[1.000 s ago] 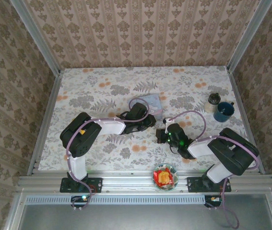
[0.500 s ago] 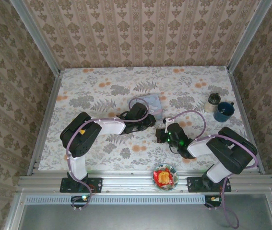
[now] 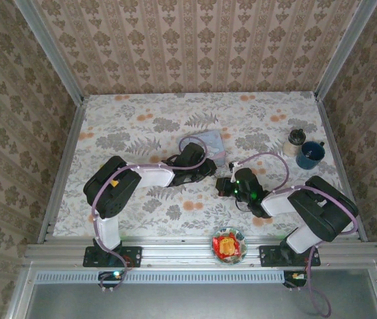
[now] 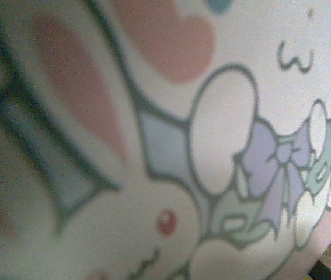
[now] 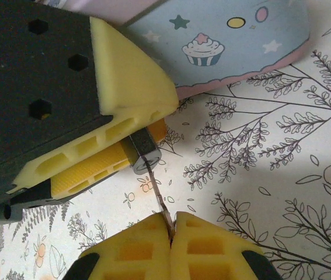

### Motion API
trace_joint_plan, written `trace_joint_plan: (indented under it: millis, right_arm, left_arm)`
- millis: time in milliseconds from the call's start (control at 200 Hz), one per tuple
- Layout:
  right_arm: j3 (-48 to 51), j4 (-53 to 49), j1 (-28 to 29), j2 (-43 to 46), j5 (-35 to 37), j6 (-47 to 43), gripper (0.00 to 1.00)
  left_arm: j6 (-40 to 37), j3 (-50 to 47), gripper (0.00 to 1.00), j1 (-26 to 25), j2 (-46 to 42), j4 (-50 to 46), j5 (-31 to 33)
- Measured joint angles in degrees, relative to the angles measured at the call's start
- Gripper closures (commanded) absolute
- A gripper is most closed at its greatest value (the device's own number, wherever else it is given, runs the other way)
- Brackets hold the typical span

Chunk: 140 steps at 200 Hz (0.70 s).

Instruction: Unlock a padlock with a key

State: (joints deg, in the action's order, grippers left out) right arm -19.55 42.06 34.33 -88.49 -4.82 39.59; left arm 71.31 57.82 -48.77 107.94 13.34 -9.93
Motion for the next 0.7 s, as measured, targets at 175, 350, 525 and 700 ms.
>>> trace_joint_plan:
  millis: [175,350,525,700]
  right_arm:
    - [0.0,-0.07,0.07,0.02,0.07,1.38,1.0]
    - [0.0,0.0,0.07,0.02,0.44,1.81,1.0]
    - [0.0,0.09,-0.17,0.04,0.94,1.53,1.0]
    - [0.02,-0.15,-1.18,0.87,0.87,1.14,1.0]
  left_arm:
    - [0.31,0.0,1.0,-0.28,0.11,0.22,0.33]
    - [0.55,0.0,1.0,-0.37,0.22,0.5,0.61]
    - [0.92,0.0,1.0,-0.44,0.37,1.05,0.85]
    - [1.99,0.0,1.0,-0.44,0.7,2.64,0.85]
